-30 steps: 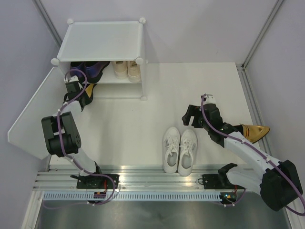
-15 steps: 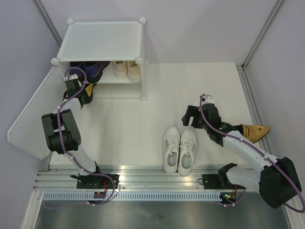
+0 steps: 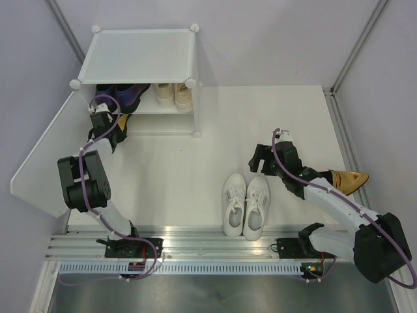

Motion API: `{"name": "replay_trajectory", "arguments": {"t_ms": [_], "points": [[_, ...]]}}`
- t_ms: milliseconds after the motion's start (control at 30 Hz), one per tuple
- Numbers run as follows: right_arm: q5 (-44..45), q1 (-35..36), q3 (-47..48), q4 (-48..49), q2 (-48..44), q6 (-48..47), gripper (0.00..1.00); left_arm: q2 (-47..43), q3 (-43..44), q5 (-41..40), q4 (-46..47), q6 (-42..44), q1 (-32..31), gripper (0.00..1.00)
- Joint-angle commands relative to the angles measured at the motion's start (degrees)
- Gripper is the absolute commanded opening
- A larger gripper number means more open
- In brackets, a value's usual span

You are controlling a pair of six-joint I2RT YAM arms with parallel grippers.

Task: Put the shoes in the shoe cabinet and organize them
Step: Place the shoe in the shoe cabinet.

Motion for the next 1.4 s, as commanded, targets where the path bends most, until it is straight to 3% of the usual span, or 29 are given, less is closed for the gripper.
{"name": "replay_trajectory", "arguments": {"t_ms": [0, 333, 667, 933, 1367], "points": [[0.4, -0.2, 0.8, 1.8, -0.6, -0.5, 0.93, -3.9, -2.9, 1.5, 8.1, -1.6, -0.2, 0.14], [-0.4, -0.2, 0.2, 2.0, -2.2, -0.4, 0.93, -7.9, -10.5, -0.3, 10.1, -7.2, -0.3, 0.17], [-0.9, -0.2, 0.2, 2.2, -2.5, -0.2, 0.93, -13.0, -15.8, -1.0, 12.8, -13.1, -0.2, 0.41], [-1.0, -0.2, 0.0, 2.3, -2.6, -0.2, 0.93, -15.1, -19.7, -5.7, 15.1, -19.3, -0.1, 0.47], [-0.6, -0.2, 0.2, 2.4, -1.8, -0.3, 0.93, -11.4, -23.1, 5.6, 28.3, -34.7, 6.2, 0.54]]}}
